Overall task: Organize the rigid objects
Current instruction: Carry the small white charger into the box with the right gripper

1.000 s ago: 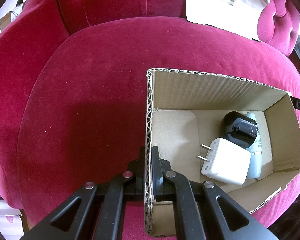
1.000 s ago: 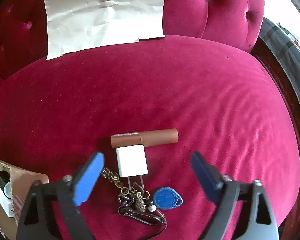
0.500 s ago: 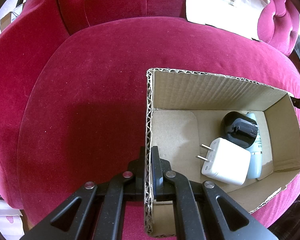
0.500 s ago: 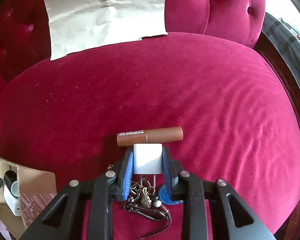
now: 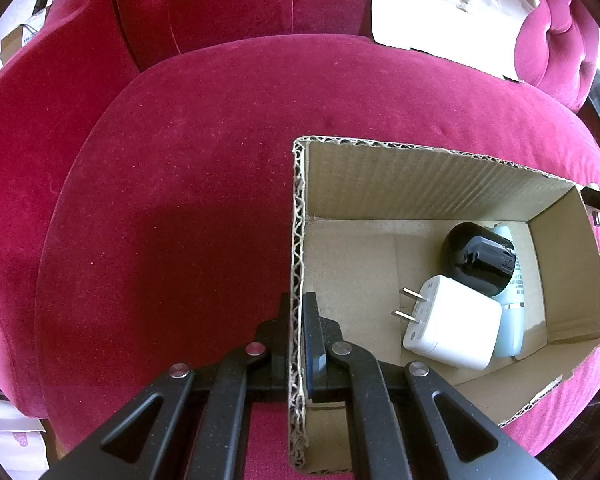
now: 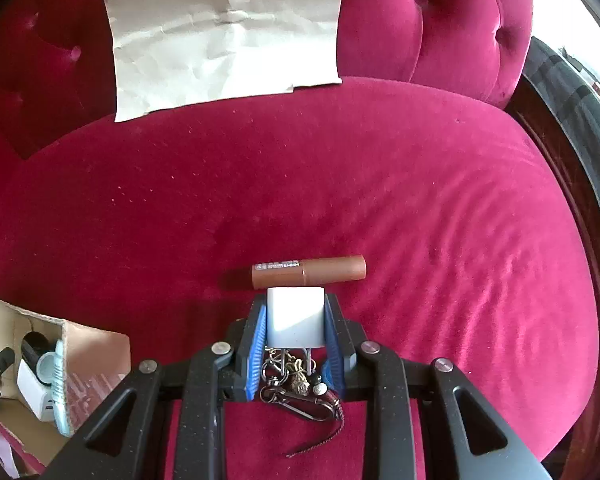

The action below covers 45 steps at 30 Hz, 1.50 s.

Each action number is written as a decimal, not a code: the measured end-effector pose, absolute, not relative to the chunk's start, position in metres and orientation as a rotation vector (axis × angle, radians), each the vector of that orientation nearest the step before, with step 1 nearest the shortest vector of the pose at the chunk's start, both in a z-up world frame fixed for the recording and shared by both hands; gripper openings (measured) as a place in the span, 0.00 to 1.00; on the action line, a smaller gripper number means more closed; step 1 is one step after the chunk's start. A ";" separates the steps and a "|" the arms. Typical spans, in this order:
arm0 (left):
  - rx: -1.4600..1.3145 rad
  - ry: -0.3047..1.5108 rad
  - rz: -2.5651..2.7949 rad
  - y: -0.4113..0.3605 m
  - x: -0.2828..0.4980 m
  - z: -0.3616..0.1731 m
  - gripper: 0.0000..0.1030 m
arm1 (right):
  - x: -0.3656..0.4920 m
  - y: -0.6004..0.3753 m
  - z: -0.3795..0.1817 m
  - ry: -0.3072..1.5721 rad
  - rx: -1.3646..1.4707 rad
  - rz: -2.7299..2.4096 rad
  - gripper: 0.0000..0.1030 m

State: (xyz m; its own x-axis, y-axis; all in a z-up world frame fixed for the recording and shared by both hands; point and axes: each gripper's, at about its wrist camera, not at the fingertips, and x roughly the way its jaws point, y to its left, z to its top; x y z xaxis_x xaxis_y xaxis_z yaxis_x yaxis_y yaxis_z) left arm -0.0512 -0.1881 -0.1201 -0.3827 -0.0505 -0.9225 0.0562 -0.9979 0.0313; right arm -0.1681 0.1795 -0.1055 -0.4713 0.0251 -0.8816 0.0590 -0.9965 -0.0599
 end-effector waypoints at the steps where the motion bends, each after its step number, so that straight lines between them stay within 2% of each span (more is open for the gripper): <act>1: 1.708 0.009 -2.560 -0.188 -0.051 -0.120 0.04 | -0.168 0.179 -0.104 0.127 1.600 -2.675 0.27; 20: 1.706 0.006 -2.560 -0.185 -0.053 -0.121 0.04 | -0.138 0.137 -0.043 0.190 1.335 -2.696 0.27; 45: 1.705 0.002 -2.562 -0.188 -0.055 -0.121 0.04 | -0.091 0.043 -0.034 0.273 1.177 -2.481 0.27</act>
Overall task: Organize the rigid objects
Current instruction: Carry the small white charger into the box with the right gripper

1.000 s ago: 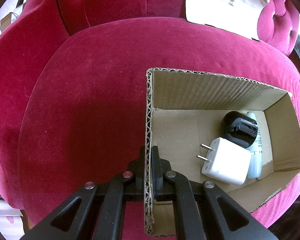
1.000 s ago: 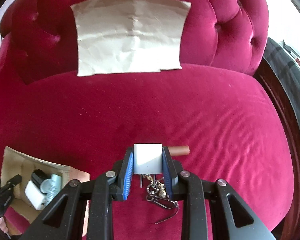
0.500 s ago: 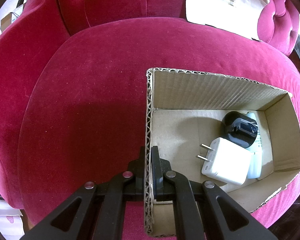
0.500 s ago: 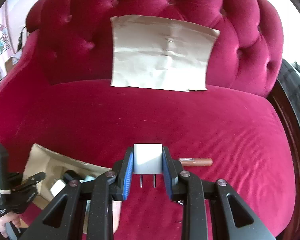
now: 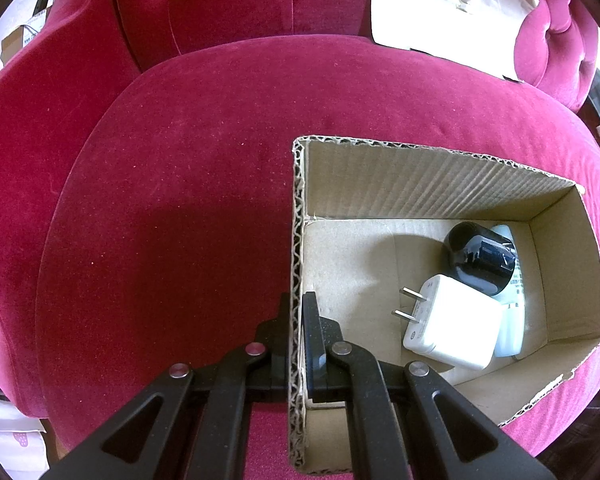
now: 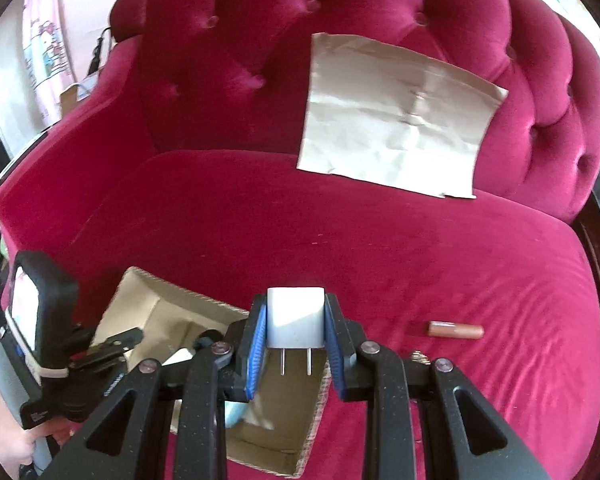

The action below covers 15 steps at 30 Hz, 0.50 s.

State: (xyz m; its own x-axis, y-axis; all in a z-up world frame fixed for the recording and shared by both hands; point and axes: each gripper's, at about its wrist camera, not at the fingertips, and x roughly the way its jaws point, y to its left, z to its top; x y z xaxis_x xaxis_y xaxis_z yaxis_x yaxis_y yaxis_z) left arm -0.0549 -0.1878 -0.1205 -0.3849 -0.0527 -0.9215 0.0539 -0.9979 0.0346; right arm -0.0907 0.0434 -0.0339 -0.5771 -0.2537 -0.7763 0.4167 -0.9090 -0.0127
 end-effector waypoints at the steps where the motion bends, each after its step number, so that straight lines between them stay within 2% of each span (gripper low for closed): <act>1: 1.704 0.002 -2.563 -0.189 -0.055 -0.120 0.04 | -0.090 0.040 -0.034 0.277 1.173 -2.473 0.27; 15: 1.703 0.001 -2.564 -0.193 -0.054 -0.119 0.04 | -0.077 0.001 -0.058 0.293 1.166 -2.343 0.27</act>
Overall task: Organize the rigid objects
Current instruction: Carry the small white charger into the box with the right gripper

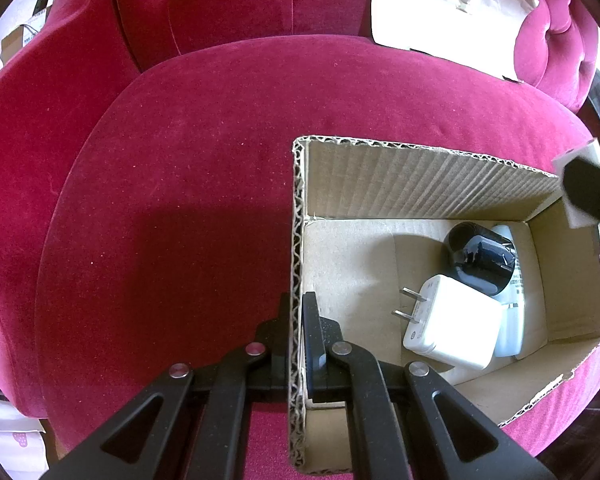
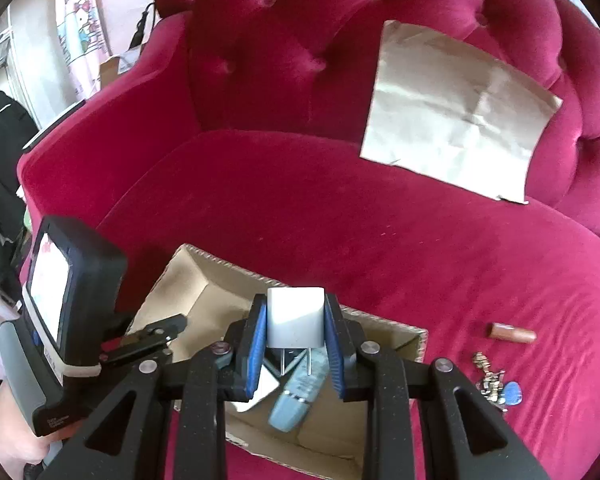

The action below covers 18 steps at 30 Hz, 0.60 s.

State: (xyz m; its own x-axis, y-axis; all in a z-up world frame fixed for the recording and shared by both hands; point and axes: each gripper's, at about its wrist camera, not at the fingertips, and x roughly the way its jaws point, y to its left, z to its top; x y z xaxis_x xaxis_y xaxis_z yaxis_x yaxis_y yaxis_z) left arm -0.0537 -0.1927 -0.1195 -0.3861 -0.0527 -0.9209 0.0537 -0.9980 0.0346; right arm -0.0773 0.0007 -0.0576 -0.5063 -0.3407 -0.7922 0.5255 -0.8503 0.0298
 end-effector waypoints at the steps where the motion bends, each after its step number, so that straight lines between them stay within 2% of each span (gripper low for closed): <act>1: 1.703 0.002 -2.563 -0.193 -0.054 -0.119 0.04 | -0.077 -0.002 -0.059 0.292 1.164 -2.334 0.27; 18: 1.703 0.000 -2.564 -0.192 -0.053 -0.120 0.04 | -0.075 -0.028 -0.090 0.280 1.215 -2.245 0.28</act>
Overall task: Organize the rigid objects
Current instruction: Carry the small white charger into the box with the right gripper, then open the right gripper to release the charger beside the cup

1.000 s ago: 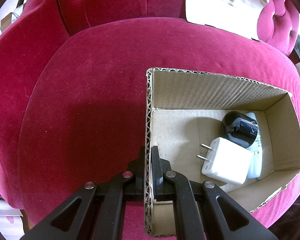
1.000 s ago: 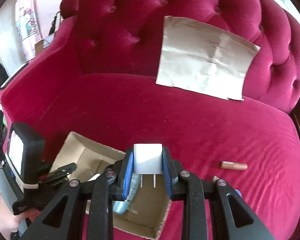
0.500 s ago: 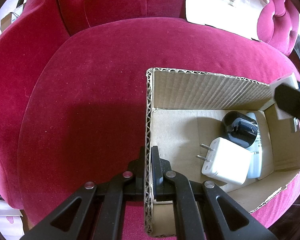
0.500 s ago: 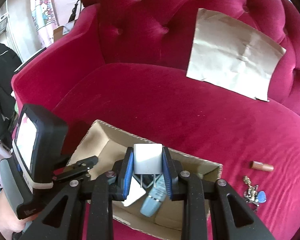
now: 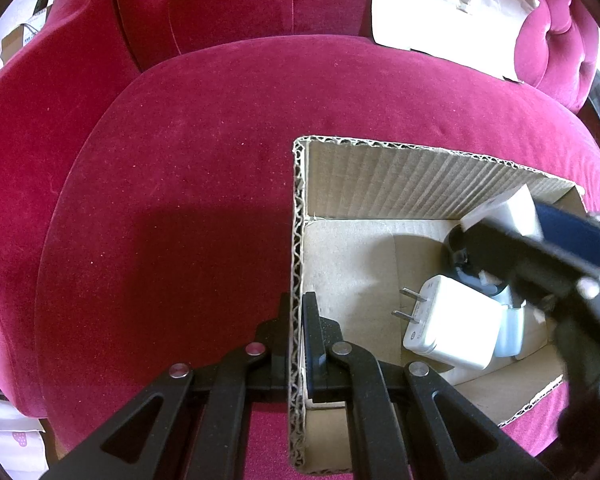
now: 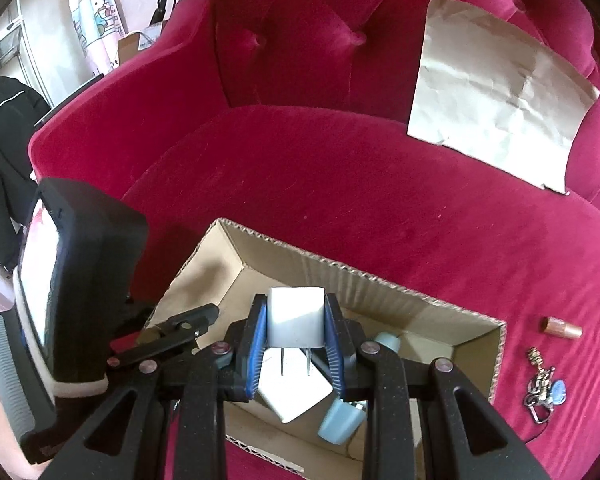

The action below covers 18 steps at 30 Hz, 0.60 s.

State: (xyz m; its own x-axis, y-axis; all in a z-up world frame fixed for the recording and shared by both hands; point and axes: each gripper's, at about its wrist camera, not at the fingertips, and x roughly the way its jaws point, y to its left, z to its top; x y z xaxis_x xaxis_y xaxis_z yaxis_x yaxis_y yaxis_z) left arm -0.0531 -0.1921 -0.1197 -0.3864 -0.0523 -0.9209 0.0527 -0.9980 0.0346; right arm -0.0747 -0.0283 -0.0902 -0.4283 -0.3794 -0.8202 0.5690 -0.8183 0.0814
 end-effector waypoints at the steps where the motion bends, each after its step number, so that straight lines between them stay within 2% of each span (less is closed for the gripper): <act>1: 1.703 0.001 -2.564 -0.194 -0.053 -0.120 0.04 | -0.075 -0.030 -0.092 0.283 1.220 -2.241 0.28; 13: 1.703 -0.001 -2.564 -0.198 -0.054 -0.119 0.04 | -0.080 -0.031 -0.092 0.277 1.206 -2.238 0.29; 14: 1.702 0.000 -2.563 -0.200 -0.054 -0.119 0.04 | -0.080 -0.031 -0.091 0.279 1.201 -2.244 0.36; 15: 1.701 -0.001 -2.564 -0.202 -0.054 -0.119 0.04 | -0.080 -0.030 -0.091 0.282 1.196 -2.257 0.49; 18: 1.701 0.001 -2.563 -0.208 -0.055 -0.118 0.04 | -0.083 -0.026 -0.090 0.295 1.197 -2.291 0.67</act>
